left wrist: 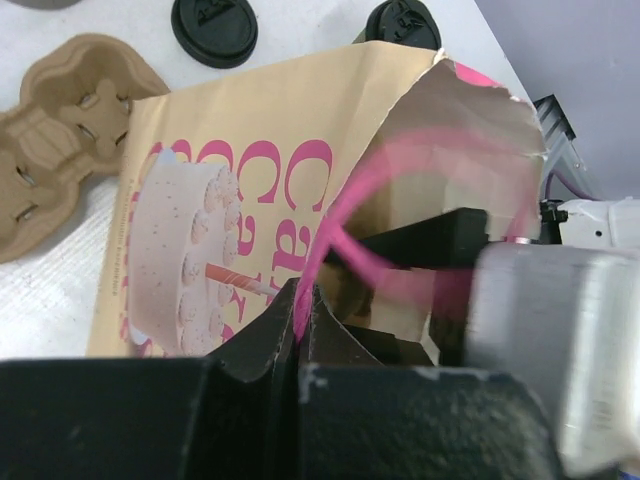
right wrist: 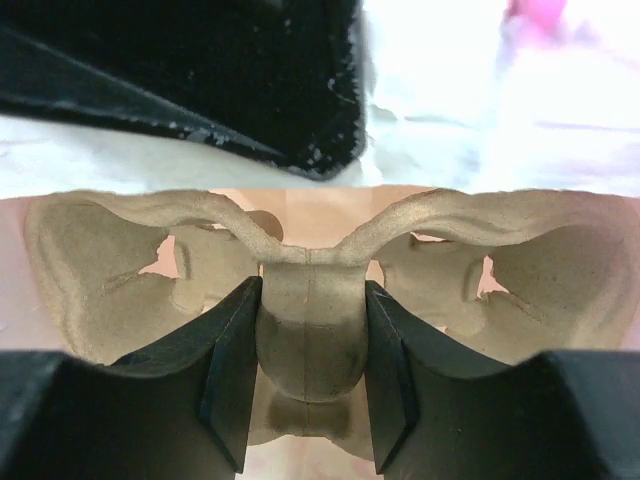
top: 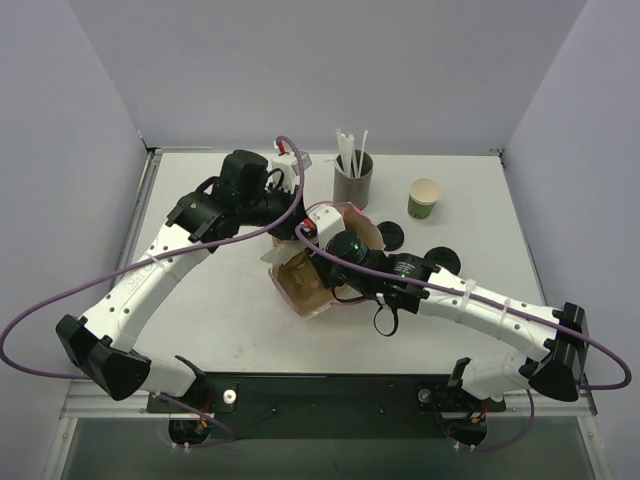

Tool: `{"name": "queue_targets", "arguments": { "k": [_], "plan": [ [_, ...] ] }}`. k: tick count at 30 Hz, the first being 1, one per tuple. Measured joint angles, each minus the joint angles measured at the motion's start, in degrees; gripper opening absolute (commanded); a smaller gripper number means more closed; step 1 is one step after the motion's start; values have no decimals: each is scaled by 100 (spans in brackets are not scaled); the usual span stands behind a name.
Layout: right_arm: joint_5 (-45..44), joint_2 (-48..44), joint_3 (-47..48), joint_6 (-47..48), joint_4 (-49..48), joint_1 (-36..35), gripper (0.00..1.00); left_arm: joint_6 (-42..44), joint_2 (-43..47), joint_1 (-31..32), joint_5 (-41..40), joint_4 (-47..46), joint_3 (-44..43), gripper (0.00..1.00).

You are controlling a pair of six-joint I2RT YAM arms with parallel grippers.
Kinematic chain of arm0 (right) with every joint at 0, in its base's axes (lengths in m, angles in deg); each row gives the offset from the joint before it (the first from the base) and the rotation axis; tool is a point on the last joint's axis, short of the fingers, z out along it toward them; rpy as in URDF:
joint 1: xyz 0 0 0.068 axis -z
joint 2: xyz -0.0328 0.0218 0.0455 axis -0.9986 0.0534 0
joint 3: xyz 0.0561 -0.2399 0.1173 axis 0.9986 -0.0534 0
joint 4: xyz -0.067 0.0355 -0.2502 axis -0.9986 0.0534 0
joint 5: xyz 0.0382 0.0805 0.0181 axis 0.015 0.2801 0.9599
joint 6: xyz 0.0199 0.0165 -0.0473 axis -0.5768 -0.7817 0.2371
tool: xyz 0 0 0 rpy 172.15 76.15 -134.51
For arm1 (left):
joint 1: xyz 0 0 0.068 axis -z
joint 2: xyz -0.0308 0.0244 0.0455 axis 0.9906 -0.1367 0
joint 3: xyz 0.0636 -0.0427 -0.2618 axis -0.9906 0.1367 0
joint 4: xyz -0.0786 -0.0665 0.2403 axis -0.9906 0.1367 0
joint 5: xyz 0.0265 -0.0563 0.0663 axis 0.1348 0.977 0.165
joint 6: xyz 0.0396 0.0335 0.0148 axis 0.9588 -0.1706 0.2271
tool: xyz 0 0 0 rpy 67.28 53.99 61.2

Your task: Pack the takeout coffee

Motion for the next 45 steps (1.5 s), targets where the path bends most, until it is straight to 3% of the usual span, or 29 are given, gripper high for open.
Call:
{"name": "queue_targets", "arguments": {
  "k": [10,18,33,45],
  "plan": [
    [415,199,291,-271,673,11,27,-590,57,-275,81,-157,741,22],
    [745,684,457,-319,927,96,27,-461,170,-396,83,-177,839,48],
    [1110,940,835,-431,1314,319,26,236,750,-669,155,-125,872,51],
    [1189,1204,957,-511,1543,319,26,1263,750,-667,11,551,774,51]
  ]
}}
